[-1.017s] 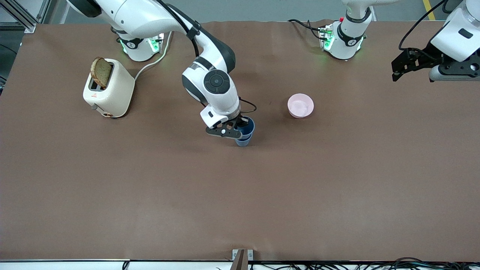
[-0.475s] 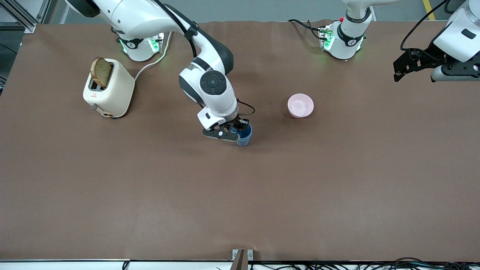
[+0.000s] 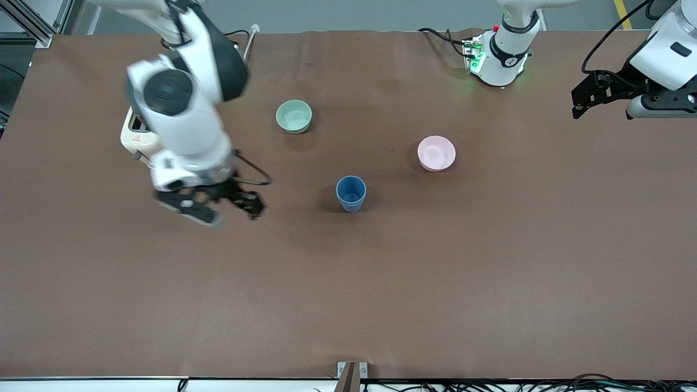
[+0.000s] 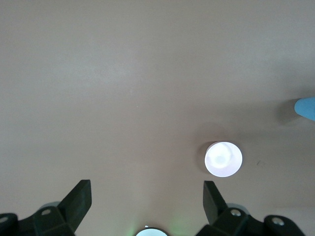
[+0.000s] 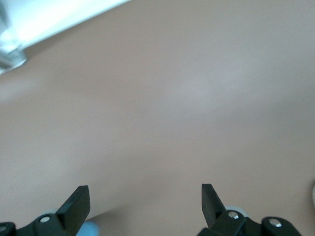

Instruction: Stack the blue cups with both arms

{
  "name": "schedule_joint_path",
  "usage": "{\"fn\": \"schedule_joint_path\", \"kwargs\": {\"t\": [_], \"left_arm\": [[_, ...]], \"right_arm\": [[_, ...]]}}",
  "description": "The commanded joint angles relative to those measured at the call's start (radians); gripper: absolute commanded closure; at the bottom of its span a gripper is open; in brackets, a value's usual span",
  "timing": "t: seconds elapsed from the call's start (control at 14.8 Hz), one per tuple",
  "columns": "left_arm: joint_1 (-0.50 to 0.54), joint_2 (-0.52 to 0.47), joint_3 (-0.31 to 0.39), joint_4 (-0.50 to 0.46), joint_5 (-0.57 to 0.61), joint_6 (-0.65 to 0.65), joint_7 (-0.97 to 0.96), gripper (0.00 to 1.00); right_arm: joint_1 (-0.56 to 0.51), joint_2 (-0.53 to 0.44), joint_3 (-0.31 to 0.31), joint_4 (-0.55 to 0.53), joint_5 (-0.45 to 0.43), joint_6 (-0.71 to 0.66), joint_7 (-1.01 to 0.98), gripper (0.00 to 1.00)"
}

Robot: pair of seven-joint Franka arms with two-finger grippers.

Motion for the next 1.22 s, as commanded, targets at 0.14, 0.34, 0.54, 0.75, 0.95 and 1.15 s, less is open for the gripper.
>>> {"fn": "schedule_joint_path", "kwargs": {"t": [0.14,0.34,0.54,0.75,0.95,1.15], "left_arm": [[0.007,-0.009,-0.001,-0.005,-0.008,0.007,0.001,0.0],[0.007,-0.009,-0.001,-0.005,-0.003,0.01,0.001,0.0],[0.007,-0.009,-0.001,-0.005,-0.003,0.01,0.001,0.0],[0.008,-0.008,-0.003,-0.004,-0.003,0.01,0.01,0.0],[0.008,-0.006,-0.001,0.002,0.0,0.01,0.016,0.0],[0.01,0.004,-0.001,0.027,0.0,0.009,0.016,0.0]], "right_arm": [[-0.017,-0.162,-0.177,-0.048,-0.002,-0.105,-0.331,0.0],[-0.016,-0.243,-0.321,-0.049,0.138,-0.154,-0.481,0.0],[-0.017,-0.283,-0.428,-0.041,0.166,-0.245,-0.716,0.0],[-0.111,-0.293,-0.444,0.004,0.231,-0.32,-0.855,0.0],[-0.12,-0.288,-0.449,0.026,0.241,-0.348,-0.894,0.0],[-0.117,-0.286,-0.447,0.026,0.242,-0.343,-0.897,0.0]]}}
